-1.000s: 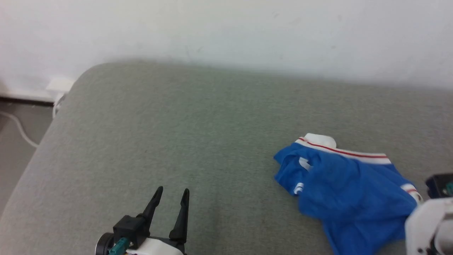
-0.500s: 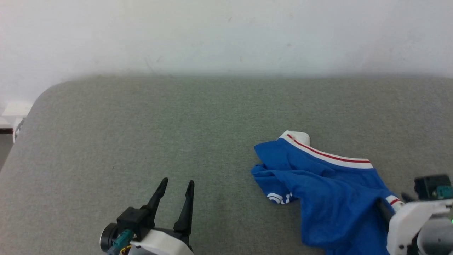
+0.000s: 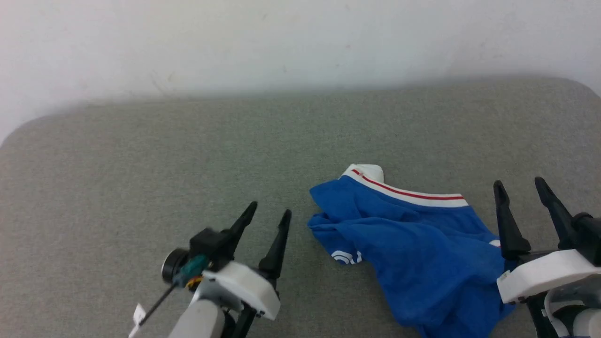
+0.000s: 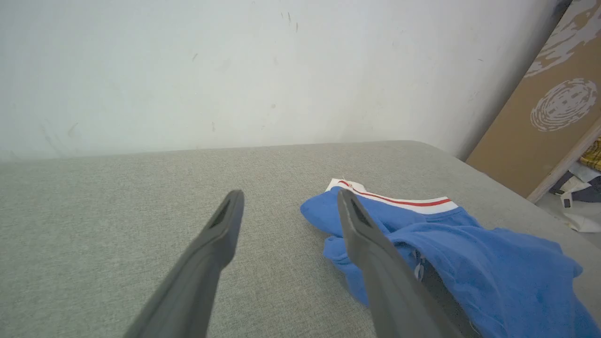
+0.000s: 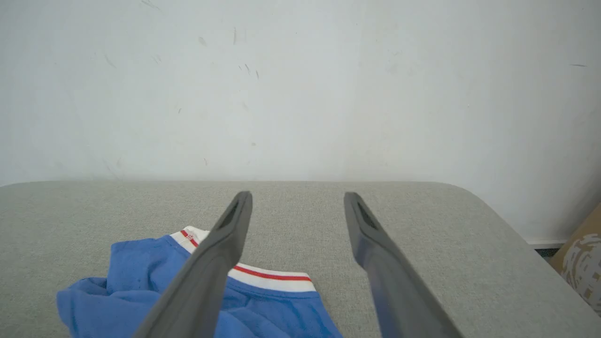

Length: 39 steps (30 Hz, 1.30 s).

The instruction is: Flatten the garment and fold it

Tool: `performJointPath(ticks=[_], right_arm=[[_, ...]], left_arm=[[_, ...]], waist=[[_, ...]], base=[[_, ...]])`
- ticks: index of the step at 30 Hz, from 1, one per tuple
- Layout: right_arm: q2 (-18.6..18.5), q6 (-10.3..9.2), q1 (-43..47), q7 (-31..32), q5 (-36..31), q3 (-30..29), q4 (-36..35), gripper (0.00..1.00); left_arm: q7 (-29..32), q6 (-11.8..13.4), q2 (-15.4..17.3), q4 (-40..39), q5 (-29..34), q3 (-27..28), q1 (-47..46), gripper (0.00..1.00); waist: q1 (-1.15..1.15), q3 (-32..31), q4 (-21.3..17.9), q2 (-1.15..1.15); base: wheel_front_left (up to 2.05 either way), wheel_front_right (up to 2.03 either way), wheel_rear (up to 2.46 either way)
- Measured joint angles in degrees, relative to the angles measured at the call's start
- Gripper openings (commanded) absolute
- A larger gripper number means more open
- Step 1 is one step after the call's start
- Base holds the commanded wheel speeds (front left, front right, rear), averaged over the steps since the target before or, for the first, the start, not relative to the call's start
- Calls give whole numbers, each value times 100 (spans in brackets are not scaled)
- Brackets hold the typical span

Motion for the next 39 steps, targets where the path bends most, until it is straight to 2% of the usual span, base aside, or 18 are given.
performJointPath(ticks=[5, 12, 16, 19, 22, 28, 31, 33, 36, 39], right_arm=[[194, 1, -65, -376, -230, -49, 200, 100], [242, 1, -311, -654, -303, 8, 403, 100], [250, 1, -473, -797, -255, 119, 545, 100], [256, 1, -576, -909, -125, 196, 670, 100], [256, 1, -622, -1012, -36, 199, 799, 100], [256, 1, -656, -1207, 33, 227, 1073, 100], [255, 1, -716, -1265, 37, 248, 1179, 100], [256, 1, -751, -1301, 40, 241, 1243, 100], [255, 1, -755, -1311, 38, 220, 1288, 100], [257, 1, -764, -1310, 9, 216, 1316, 100]], left_arm=[[1200, -2, 333, 271, -449, -601, -859, 100], [3471, -3, 905, 510, -1617, -1660, -2623, 100], [4635, -3, 1074, 954, -2425, -1798, -3315, 100], [5345, -3, 1216, 1239, -2800, -1923, -3606, 100], [5801, -3, 1348, 1406, -2983, -2073, -3804, 100], [6071, -3, 1474, 1551, -3152, -2380, -3994, 100], [6271, -3, 1552, 1517, -3428, -2480, -4075, 100], [6374, -3, 1606, 1462, -3612, -2529, -4117, 0], [6426, -3, 1640, 1397, -3772, -2611, -4113, 0], [6144, -7, 1667, 1379, -3808, -2686, -4100, 0]], waist=[[1, 215, -201, 0], [1, 580, -534, 0], [2, 767, -767, 0], [1, 894, -960, 0], [1, 1041, -1123, 0], [1, 1329, -1342, 0], [0, 1429, -1409, 0], [0, 1474, -1425, 0], [0, 1488, -1397, 0], [1, 1466, -1318, 0]], base=[[0, 0, 0], [0, 0, 0], [0, 0, 0], [0, 0, 0], [0, 0, 0], [0, 0, 0], [0, 0, 0], [0, 0, 0], [0, 0, 0], [0, 0, 0]])
